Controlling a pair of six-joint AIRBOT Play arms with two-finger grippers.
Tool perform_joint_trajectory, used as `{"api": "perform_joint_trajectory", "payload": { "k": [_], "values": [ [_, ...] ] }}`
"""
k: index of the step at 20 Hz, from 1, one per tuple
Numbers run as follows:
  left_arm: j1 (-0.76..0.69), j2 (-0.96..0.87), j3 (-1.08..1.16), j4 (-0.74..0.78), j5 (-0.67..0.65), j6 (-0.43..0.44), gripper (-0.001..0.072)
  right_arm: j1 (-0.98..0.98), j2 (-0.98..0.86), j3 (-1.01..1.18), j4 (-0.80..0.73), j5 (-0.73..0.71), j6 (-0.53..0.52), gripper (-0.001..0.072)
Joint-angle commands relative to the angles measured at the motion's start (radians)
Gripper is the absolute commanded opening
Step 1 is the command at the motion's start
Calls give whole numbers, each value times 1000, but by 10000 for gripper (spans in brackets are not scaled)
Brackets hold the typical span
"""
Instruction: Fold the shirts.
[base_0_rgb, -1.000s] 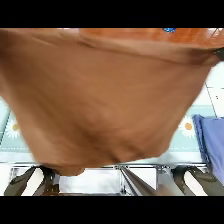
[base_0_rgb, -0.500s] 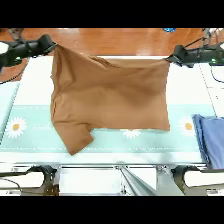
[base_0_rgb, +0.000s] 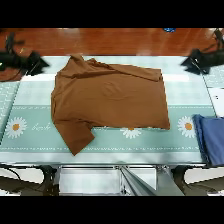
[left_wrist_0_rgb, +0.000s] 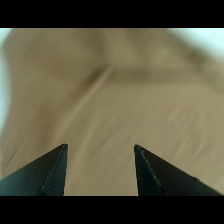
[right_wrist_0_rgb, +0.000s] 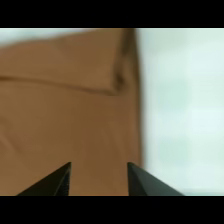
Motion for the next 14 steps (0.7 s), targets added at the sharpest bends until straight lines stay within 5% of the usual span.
{"api": "perform_joint_trajectory", "payload": {
  "k": [1, 4, 6, 14],
  "values": [
    [142, 114, -281, 88, -190, 29, 510, -63, 164, -277, -224, 42, -32, 408],
    [286, 315, -613, 33, 10, 77, 510, -103, 372, -642, -89, -150, -114, 408],
    [356, 387, -732, -44, 3, 160, 510, -119, 472, -775, 32, -186, -175, 408],
    [335, 393, -887, -51, 16, 187, 510, -113, 594, -836, 156, -140, -243, 408]
  ]
}}
